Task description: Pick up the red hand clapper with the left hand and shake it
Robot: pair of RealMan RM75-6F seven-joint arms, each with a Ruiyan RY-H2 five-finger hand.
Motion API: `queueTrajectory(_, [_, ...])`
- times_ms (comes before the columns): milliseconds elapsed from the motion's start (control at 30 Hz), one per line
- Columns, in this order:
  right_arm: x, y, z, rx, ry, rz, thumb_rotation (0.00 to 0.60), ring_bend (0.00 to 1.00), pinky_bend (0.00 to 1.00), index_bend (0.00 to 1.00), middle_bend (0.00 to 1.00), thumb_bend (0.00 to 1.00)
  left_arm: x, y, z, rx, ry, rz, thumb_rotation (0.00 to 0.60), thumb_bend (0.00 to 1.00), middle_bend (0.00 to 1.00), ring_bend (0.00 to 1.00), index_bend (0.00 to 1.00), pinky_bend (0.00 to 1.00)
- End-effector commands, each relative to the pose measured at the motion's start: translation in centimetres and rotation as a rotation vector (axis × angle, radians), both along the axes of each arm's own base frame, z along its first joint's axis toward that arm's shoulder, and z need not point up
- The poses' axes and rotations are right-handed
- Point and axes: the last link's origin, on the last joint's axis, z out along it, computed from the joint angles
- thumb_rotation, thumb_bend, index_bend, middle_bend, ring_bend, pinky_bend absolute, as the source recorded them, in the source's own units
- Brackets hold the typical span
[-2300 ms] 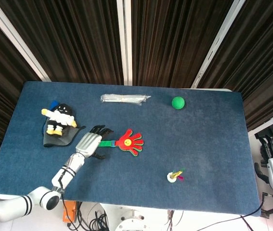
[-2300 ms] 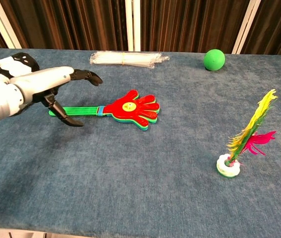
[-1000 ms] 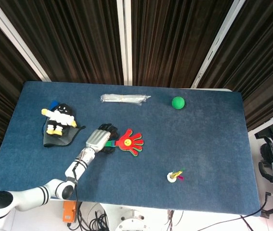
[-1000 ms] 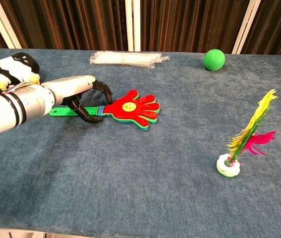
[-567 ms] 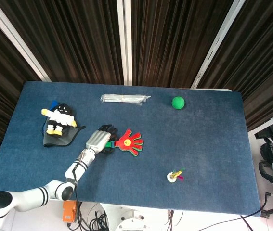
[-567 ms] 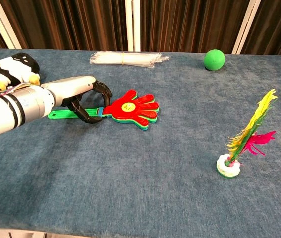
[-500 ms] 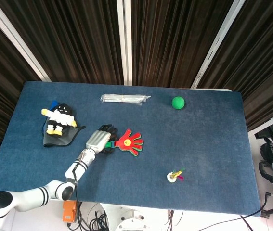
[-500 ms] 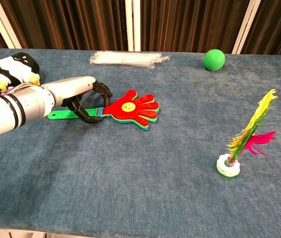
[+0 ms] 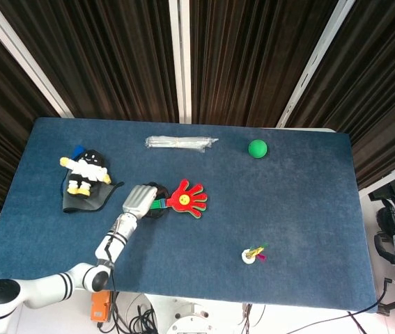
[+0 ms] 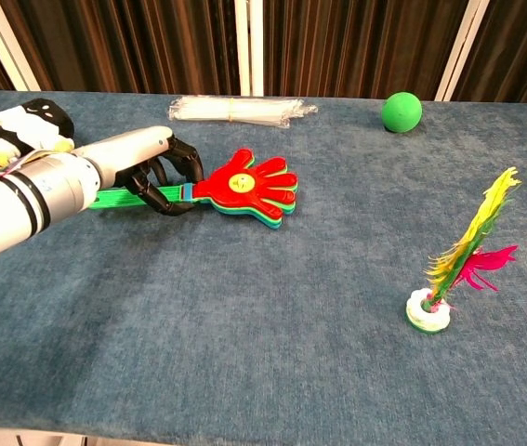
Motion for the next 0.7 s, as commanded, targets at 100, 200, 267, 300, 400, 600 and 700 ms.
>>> queueTrajectory(100, [0.1,0.0,0.0,-0.002,0.0,0.004,0.6,0.0,0.0,0.0,0.0,0.33,-0.2,0.1,0.2,0.011,0.0,-0.003,0.6,0.37,0.5,0.39,0.5,0.57])
queueTrajectory(200, [0.1,0.0,0.0,-0.002,0.0,0.005,0.6,0.0,0.0,0.0,0.0,0.33,-0.2,0.2,0.5,0.027,-0.001,-0.01,0.6,0.37,0.53,0.44,0.48,0.66])
queueTrajectory(267, [0.1,0.0,0.0,-0.002,0.0,0.006,0.6,0.0,0.0,0.0,0.0,0.33,-0.1,0.3,0.7,0.036,-0.003,-0.015,0.6,0.37,0.54,0.45,0.47,0.68])
queueTrajectory(300, [0.2,0.0,0.0,-0.001,0.0,0.007,0.6,0.0,0.0,0.0,0.0,0.33,0.0,0.3,0.9,0.041,-0.006,-0.018,0.6,0.36,0.54,0.46,0.46,0.69])
queueTrajectory(400, [0.2,-0.1,0.0,0.001,-0.001,0.01,0.6,0.0,0.0,0.0,0.0,0.33,0.1,0.4,1.3,0.054,-0.014,-0.027,0.6,0.36,0.54,0.5,0.45,0.71])
queueTrajectory(600, [0.3,-0.1,0.0,0.003,-0.003,0.015,0.6,0.0,0.0,0.0,0.0,0.33,0.2,0.5,1.9,0.066,-0.019,-0.033,0.6,0.36,0.58,0.6,0.44,0.84])
queueTrajectory(700, [0.3,-0.1,0.0,0.002,-0.003,0.017,0.6,0.0,0.0,0.0,0.0,0.33,0.1,0.5,1.9,0.065,-0.018,-0.033,0.6,0.36,0.63,0.68,0.43,0.9])
